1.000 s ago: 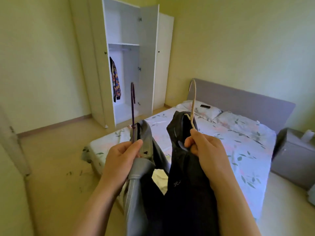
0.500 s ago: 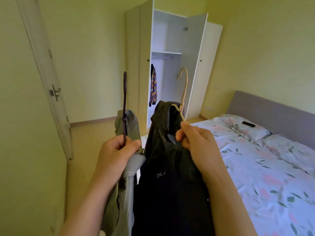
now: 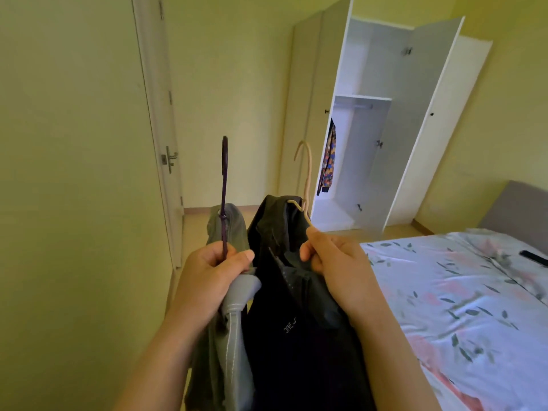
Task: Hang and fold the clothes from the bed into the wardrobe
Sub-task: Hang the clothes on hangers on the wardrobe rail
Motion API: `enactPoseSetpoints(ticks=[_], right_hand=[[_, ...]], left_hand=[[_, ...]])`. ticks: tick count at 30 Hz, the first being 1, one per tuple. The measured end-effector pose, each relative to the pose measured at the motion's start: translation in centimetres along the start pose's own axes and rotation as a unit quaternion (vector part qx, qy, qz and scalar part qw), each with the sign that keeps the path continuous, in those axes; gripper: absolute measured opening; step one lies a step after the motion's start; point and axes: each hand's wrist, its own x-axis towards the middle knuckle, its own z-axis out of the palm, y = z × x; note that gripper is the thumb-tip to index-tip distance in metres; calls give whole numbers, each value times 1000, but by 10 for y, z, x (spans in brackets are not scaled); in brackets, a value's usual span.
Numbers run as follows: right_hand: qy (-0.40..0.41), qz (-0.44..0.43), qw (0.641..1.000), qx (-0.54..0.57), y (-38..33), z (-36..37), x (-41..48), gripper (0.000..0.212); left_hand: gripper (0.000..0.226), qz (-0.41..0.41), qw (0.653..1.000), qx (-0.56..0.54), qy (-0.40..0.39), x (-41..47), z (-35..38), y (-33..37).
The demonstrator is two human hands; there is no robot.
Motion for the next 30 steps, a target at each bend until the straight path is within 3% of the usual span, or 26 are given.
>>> enactPoseSetpoints(ticks=[7, 12, 19, 25, 30], right_hand=[[12, 19, 1000, 5, 1, 51, 76, 50], [16, 35, 999, -1, 13, 75, 125, 49], [8, 53, 999, 10, 44, 86, 216, 50], [-11, 76, 997, 26, 64, 92, 303, 49], [-27, 94, 995, 17, 77, 109, 361, 47]], left_hand=[[38, -11, 1000, 9, -11, 78, -33, -17], [46, -19, 1000, 17, -15, 129, -44, -40], [38, -35, 999, 24, -14, 215, -28, -70], [49, -51, 998, 25, -1, 286, -9, -86], [39, -63, 998, 14, 23, 335, -9, -108]])
